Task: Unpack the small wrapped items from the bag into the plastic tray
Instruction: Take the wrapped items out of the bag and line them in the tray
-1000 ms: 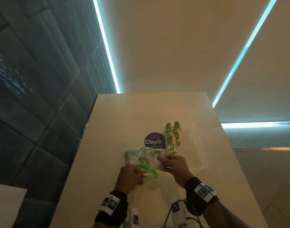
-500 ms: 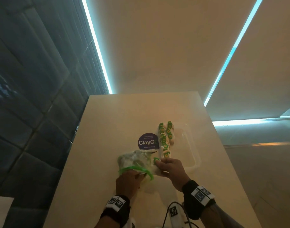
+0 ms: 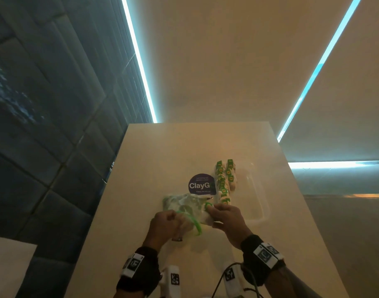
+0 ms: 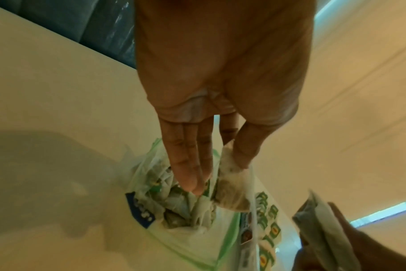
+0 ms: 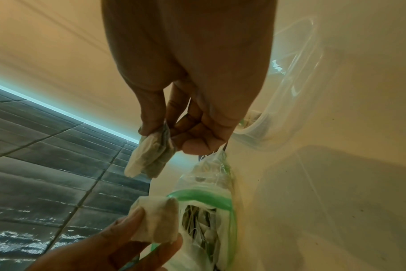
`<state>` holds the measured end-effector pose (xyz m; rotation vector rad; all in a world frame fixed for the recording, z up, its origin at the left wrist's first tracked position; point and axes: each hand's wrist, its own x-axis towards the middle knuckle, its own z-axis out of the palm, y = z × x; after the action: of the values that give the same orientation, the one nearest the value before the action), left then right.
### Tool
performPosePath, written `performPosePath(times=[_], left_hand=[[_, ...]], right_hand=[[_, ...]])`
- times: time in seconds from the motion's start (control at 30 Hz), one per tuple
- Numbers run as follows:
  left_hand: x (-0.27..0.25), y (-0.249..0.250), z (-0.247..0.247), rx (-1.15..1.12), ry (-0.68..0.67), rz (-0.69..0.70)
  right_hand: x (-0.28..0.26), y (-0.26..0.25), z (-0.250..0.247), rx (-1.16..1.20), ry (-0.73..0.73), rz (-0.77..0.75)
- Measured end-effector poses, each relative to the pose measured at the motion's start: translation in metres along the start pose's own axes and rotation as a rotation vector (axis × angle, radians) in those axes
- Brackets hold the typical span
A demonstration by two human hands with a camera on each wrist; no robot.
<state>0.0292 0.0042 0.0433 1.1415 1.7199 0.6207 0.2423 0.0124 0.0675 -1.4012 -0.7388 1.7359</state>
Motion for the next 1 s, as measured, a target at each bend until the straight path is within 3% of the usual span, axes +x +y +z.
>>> performPosePath(times=[0.33,0.47,0.7,0.9,1.0], left_hand=[[-0.005,0.013,-0.003,-0.236,-0.012,0.039],[-0.015,0.028,-0.001,-0.333,-0.088,0.086],[-0.026,0.046,-0.013,-0.441,-0.299,0.175],[-0.018,0.045,-0.010,-0.225,-0.227,0.273],[-0.017,0.044,-0.011,-0.273,-0.187,0.280]], right_hand=[[-0.005,-0.006,0.007,-0.075,-0.189,-0.008],[-0.004,-0.004,0.011,-0.093,-0.203,-0.013],[-0.008,-0.006,0.009,0.151,-0.243,0.101],[-0.012,-0.005,0.014,0.155,-0.322,0.166],[-0.010,-0.006,0.011,0.119,-0.294,0.125]])
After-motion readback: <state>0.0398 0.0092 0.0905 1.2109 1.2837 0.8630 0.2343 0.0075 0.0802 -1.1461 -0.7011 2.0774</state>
